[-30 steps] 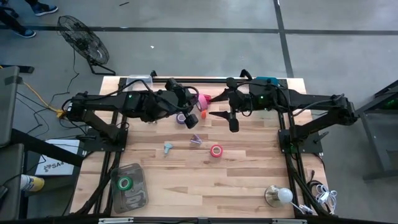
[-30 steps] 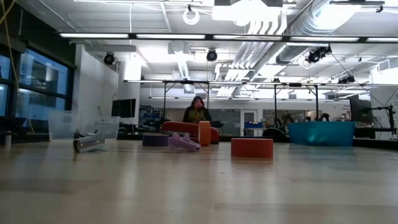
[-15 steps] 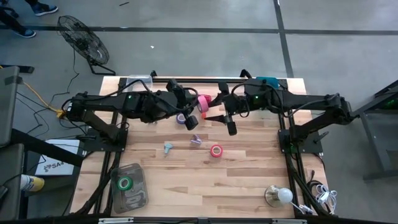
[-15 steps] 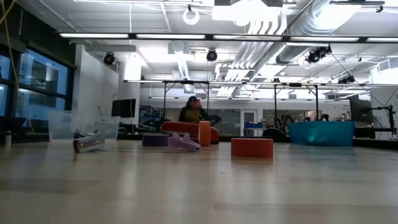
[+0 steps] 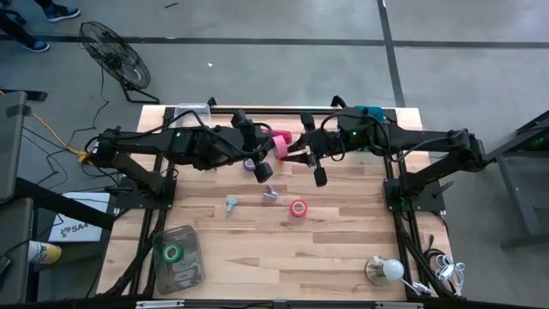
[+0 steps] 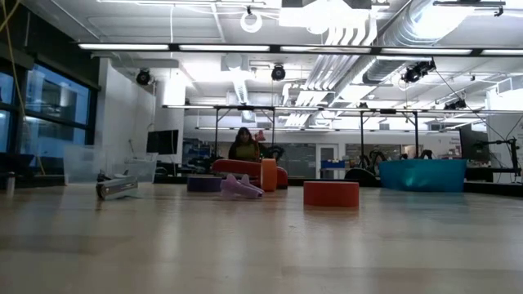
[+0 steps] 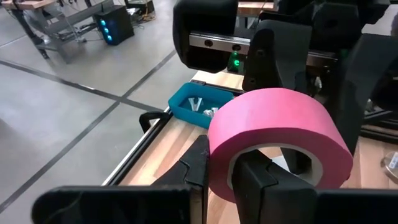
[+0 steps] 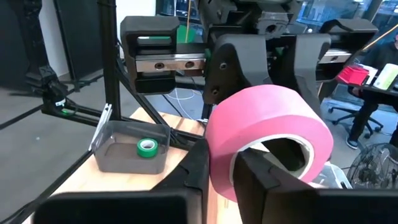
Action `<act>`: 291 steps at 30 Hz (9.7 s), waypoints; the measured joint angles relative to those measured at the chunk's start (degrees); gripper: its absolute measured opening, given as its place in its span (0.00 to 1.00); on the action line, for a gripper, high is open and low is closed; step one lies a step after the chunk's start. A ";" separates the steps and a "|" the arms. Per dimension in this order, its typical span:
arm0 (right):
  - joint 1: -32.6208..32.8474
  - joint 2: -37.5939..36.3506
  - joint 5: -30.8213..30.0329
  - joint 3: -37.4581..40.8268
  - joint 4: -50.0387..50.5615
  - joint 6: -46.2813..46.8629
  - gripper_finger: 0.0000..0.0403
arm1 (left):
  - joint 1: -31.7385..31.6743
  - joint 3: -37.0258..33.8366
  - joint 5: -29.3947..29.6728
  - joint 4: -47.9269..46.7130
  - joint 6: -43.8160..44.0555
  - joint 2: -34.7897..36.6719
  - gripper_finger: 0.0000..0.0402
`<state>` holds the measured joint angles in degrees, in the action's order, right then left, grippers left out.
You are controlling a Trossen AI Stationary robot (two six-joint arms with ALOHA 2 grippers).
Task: Pick and place Stapler, Stapler remover, tape
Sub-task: Put the pink tape into the black bin, then put the orange tape into the black bin
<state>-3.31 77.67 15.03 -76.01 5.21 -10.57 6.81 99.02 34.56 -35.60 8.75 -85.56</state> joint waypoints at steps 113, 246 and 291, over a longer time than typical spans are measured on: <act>-0.09 -10.69 -28.33 -0.04 29.83 7.17 0.69 | 40.83 -48.11 -48.64 -23.36 115.65 6.58 0.08; -15.67 23.93 -5.01 39.55 -43.78 23.56 0.69 | -6.40 -30.51 -14.60 -38.32 40.59 29.03 0.09; -12.11 35.88 -2.23 11.78 -5.71 -7.90 0.43 | -6.40 -30.51 -16.01 -39.56 40.39 29.24 0.09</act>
<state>-15.42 113.55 12.80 -64.23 -0.50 -18.47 0.40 68.51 18.55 -75.16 49.15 -56.31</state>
